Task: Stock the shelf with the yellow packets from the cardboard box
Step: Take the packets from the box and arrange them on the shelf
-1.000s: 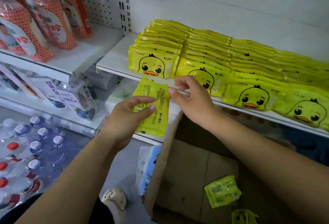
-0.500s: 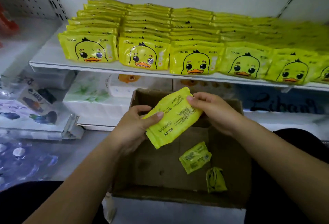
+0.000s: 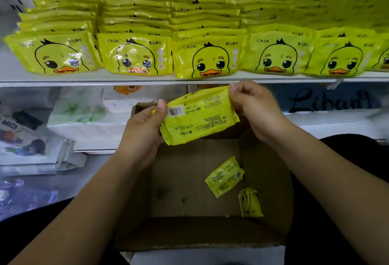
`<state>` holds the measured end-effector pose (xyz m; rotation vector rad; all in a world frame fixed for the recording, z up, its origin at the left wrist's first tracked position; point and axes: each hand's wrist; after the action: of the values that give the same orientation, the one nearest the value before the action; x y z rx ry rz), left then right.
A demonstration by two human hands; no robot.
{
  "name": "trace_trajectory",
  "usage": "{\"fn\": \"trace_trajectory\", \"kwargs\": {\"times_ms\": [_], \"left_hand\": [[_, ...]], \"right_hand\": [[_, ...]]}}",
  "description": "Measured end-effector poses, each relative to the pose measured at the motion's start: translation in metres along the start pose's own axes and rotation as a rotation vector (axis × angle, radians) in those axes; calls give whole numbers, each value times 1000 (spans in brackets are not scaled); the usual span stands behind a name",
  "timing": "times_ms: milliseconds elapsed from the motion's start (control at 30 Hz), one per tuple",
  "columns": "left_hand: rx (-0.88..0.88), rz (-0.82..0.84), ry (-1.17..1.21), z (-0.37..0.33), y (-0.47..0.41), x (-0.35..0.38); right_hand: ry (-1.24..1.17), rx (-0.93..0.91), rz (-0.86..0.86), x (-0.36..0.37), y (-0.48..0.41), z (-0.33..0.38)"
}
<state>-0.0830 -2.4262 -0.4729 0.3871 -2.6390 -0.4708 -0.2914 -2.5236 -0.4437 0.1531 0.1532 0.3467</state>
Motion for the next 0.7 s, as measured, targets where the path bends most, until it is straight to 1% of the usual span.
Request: {"fn": "trace_trajectory", "kwargs": {"times_ms": [100, 267, 333, 433, 500, 567, 633, 700], "left_hand": [[-5, 32, -36, -2, -5, 0], [-38, 57, -29, -2, -2, 5], [-85, 76, -11, 3, 3, 8], [-183, 125, -18, 12, 15, 12], [-169, 112, -14, 18, 23, 16], [-112, 57, 24, 20, 30, 21], [-68, 17, 62, 20, 40, 27], [-38, -7, 88, 19, 52, 32]], "right_hand": [[-65, 10, -25, -4, -5, 2], [-121, 41, -56, -5, 0, 2], [-200, 107, -78, -5, 4, -1], [-387, 237, -85, -8, 12, -7], [-487, 271, -61, -13, 17, -6], [-530, 288, 13, -17, 23, -4], [-503, 311, 103, -22, 32, -3], [-441, 316, 138, -27, 41, -5]]}}
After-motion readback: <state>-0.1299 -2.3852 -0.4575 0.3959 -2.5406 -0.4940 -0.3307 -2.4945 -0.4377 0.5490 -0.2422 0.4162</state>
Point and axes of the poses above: each hand's wrist, its own y-axis away from the middle knuckle, its own x-axis out of the palm, z = x × y, and after that the axes turned 5 degrees about z, right-handed
